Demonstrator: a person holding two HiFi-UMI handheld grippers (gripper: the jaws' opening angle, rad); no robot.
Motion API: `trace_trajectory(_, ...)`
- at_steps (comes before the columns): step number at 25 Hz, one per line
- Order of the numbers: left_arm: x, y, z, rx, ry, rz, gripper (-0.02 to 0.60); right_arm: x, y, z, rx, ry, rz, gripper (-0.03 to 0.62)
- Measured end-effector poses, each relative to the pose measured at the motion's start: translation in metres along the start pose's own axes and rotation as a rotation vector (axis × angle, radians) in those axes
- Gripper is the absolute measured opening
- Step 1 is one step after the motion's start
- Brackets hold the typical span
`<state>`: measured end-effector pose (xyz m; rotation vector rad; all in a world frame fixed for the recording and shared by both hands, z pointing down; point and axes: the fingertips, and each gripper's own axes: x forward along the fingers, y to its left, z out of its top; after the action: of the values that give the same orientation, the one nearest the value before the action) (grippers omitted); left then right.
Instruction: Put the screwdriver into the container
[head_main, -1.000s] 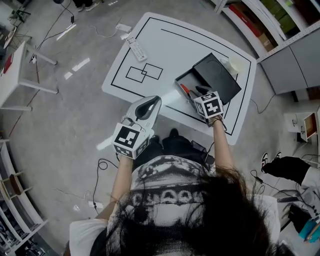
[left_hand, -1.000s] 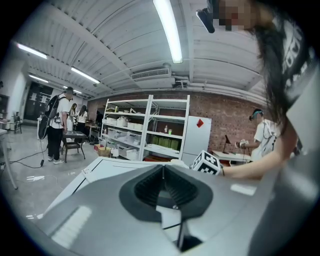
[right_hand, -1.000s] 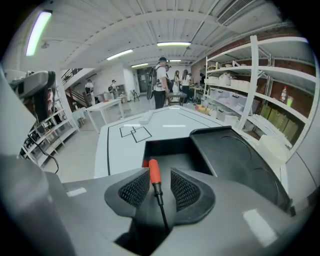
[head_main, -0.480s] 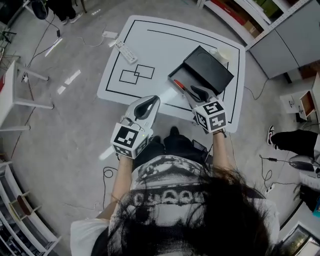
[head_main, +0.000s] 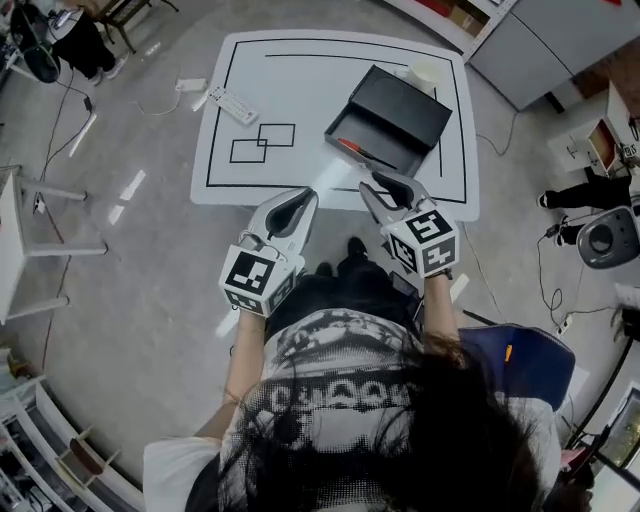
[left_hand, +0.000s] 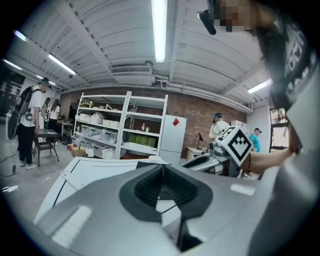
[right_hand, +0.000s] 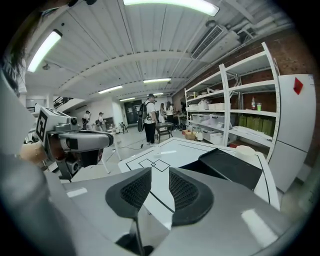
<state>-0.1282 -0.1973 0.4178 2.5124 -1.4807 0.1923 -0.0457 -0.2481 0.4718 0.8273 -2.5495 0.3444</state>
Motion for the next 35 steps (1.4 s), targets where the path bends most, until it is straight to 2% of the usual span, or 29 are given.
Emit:
trace_trajectory(6, -0.015, -0.014, -0.012, -0.001, 0.009, -0.080, 0.000, -0.021, 0.027, -0.017, 0.037, -0.003, -0.051, 0.107)
trace_trajectory(17, -0.013, -0.042, -0.010, 0.000, -0.005, -0.136, 0.000, -0.049, 0.035, -0.024, 0.054, -0.012, -0.080, 0.091)
trace_trajectory(25, -0.007, -0.077, -0.011, -0.011, 0.000, -0.107, 0.000, -0.084, 0.033, -0.034, 0.047, -0.024, -0.049, 0.054)
trace_trajectory(29, -0.006, -0.099, -0.013, -0.010, 0.001, -0.081, 0.000, -0.101, 0.030, -0.043, 0.047, -0.029, -0.025, -0.003)
trace_trajectory(35, -0.006, -0.129, -0.014, -0.006, -0.003, -0.036, 0.000, -0.124, 0.026, -0.052, 0.014, -0.040, 0.025, -0.003)
